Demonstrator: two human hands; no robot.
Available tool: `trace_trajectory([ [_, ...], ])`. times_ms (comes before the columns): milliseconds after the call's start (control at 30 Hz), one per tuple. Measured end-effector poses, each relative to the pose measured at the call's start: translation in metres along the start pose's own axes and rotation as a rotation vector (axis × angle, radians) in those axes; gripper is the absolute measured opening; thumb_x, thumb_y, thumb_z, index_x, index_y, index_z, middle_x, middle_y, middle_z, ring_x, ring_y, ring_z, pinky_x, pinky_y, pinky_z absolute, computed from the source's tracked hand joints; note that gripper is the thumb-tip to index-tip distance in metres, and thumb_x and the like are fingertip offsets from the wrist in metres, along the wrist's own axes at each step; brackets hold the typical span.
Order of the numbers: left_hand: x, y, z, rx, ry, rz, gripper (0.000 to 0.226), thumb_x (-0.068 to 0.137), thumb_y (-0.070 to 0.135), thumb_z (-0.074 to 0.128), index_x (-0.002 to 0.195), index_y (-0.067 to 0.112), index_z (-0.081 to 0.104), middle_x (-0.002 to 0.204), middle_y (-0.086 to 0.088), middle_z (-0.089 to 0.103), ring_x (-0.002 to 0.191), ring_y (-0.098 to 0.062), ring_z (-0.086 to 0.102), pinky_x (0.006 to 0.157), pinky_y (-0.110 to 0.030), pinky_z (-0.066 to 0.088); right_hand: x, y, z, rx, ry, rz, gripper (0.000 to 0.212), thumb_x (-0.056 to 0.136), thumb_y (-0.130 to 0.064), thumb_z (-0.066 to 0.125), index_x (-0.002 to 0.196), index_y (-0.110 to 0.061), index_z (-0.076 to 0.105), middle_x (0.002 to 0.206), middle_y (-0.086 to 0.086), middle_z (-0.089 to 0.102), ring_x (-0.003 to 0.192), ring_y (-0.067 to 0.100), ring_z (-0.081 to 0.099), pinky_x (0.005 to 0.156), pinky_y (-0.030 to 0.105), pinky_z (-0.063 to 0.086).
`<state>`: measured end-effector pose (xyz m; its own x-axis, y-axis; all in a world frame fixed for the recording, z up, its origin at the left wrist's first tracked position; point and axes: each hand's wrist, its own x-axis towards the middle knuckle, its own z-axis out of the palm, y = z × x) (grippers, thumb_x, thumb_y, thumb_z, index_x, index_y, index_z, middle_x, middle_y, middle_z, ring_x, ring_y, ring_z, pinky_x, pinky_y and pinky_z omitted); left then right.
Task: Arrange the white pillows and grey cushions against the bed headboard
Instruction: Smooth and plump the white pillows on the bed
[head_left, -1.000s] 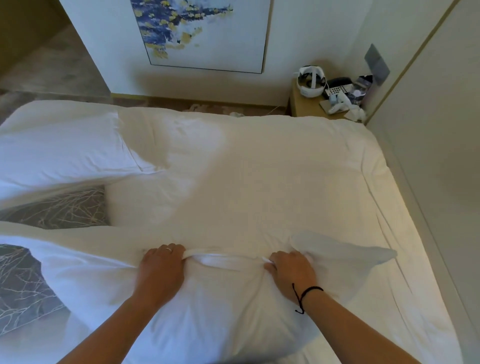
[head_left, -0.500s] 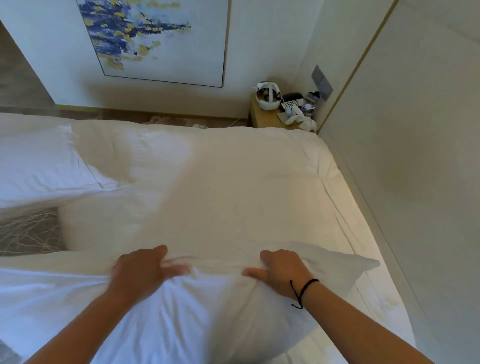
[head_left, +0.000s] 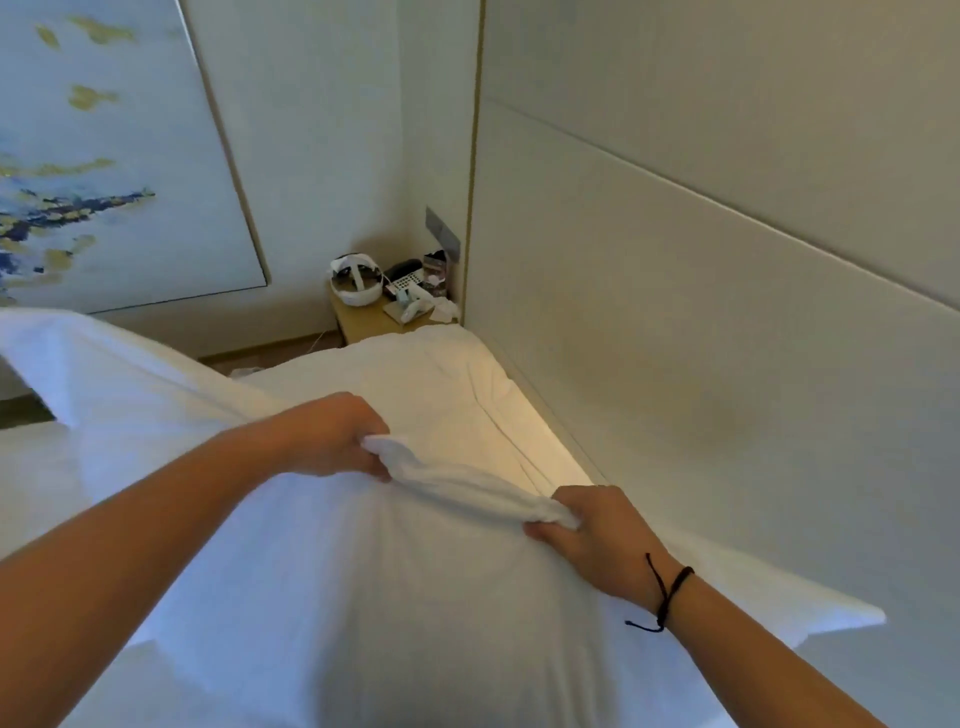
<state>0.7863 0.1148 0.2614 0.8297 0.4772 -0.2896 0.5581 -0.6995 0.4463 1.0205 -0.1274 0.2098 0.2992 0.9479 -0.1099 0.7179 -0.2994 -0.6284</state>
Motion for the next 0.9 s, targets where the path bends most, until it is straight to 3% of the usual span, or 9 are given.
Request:
trace_trajectory([
  [67, 0.074, 0.041, -0.023, 0.115, 0.03, 0.066, 0.016, 0.081, 0.045, 0.074, 0.072, 0.033, 0.07, 0.072, 0.012, 0.067, 0.073, -0.01, 0.061, 0.067, -0.026, 0.047, 0.008, 0.034, -0.036, 0.031, 0.188, 0.04, 0.033, 0.087, -0.04, 0.066, 0.061, -0.023, 0.054, 0.056, -0.007, 0.05, 0.053, 0.007, 0.045, 0.051, 0.027, 0.033],
  [133, 0.149, 0.086, -0.028, 0.378, 0.182, 0.112, 0.023, 0.085, 0.05, 0.066, 0.085, 0.028, 0.073, 0.086, 0.004, 0.069, 0.085, -0.022, 0.061, 0.075, -0.035, 0.043, 0.022, 0.073, -0.066, 0.007, 0.339, 0.103, 0.037, 0.088, -0.04, 0.063, 0.059, -0.023, 0.048, 0.055, -0.006, 0.047, 0.052, 0.009, 0.044, 0.048, 0.028, 0.028],
  [233, 0.234, 0.142, 0.011, 0.613, 0.505, 0.074, 0.03, 0.09, 0.047, 0.059, 0.119, 0.039, 0.064, 0.131, 0.001, 0.058, 0.123, -0.028, 0.046, 0.101, -0.043, 0.031, 0.054, 0.14, -0.087, -0.04, 0.423, 0.268, 0.026, 0.093, -0.039, 0.052, 0.076, -0.02, 0.057, 0.07, -0.002, 0.058, 0.066, 0.023, 0.053, 0.055, 0.034, 0.04],
  [267, 0.251, 0.155, 0.038, 0.555, 0.497, 0.048, 0.043, 0.091, 0.047, 0.058, 0.132, 0.04, 0.053, 0.147, -0.001, 0.044, 0.134, -0.028, 0.036, 0.109, -0.046, 0.026, 0.063, 0.164, -0.086, -0.069, 0.413, 0.353, 0.022, 0.096, -0.037, 0.048, 0.087, -0.019, 0.057, 0.079, 0.001, 0.061, 0.072, 0.026, 0.056, 0.061, 0.035, 0.046],
  [333, 0.273, 0.172, 0.105, 0.402, 0.277, -0.025, 0.072, 0.09, 0.054, 0.055, 0.152, 0.039, 0.021, 0.163, -0.001, 0.011, 0.146, -0.03, 0.016, 0.116, -0.051, 0.02, 0.071, 0.208, -0.075, -0.118, 0.368, 0.502, 0.017, 0.099, -0.032, 0.043, 0.104, -0.018, 0.052, 0.094, 0.005, 0.062, 0.084, 0.028, 0.059, 0.073, 0.039, 0.052],
  [433, 0.279, 0.18, 0.209, 0.204, -0.069, -0.152, 0.081, 0.092, 0.063, 0.043, 0.151, 0.043, -0.008, 0.164, 0.001, -0.016, 0.15, -0.03, -0.007, 0.117, -0.062, 0.014, 0.068, 0.251, -0.042, -0.209, 0.261, 0.525, 0.026, 0.1, -0.033, 0.038, 0.123, -0.021, 0.044, 0.11, 0.003, 0.061, 0.1, 0.026, 0.059, 0.087, 0.039, 0.048],
  [567, 0.274, 0.172, 0.267, 0.18, 0.017, -0.202, 0.072, 0.086, 0.077, 0.01, 0.147, 0.049, -0.017, 0.161, 0.006, -0.025, 0.148, -0.024, -0.022, 0.114, -0.067, 0.005, 0.061, 0.26, -0.018, -0.224, 0.274, 0.491, 0.039, 0.096, -0.051, 0.031, 0.127, -0.03, 0.042, 0.108, -0.005, 0.058, 0.099, 0.021, 0.057, 0.085, 0.036, 0.044],
  [733, 0.275, 0.163, 0.265, 0.117, 0.132, -0.227, 0.077, 0.081, 0.084, 0.007, 0.145, 0.051, -0.019, 0.161, 0.007, -0.025, 0.149, -0.021, -0.018, 0.115, -0.063, 0.01, 0.055, 0.239, -0.01, -0.223, 0.379, 0.389, 0.062, 0.088, -0.071, 0.028, 0.134, -0.031, 0.039, 0.116, -0.005, 0.052, 0.102, 0.018, 0.052, 0.086, 0.033, 0.044],
  [900, 0.235, 0.145, 0.27, -0.046, 0.061, -0.3, 0.071, 0.083, 0.083, 0.016, 0.138, 0.061, -0.024, 0.163, 0.011, -0.016, 0.151, -0.019, -0.002, 0.113, -0.057, 0.027, 0.056, 0.215, 0.004, -0.386, 0.274, 0.359, 0.058, 0.088, -0.065, 0.044, 0.136, -0.032, 0.039, 0.156, 0.011, 0.024, 0.143, 0.028, 0.02, 0.115, 0.044, 0.021],
])
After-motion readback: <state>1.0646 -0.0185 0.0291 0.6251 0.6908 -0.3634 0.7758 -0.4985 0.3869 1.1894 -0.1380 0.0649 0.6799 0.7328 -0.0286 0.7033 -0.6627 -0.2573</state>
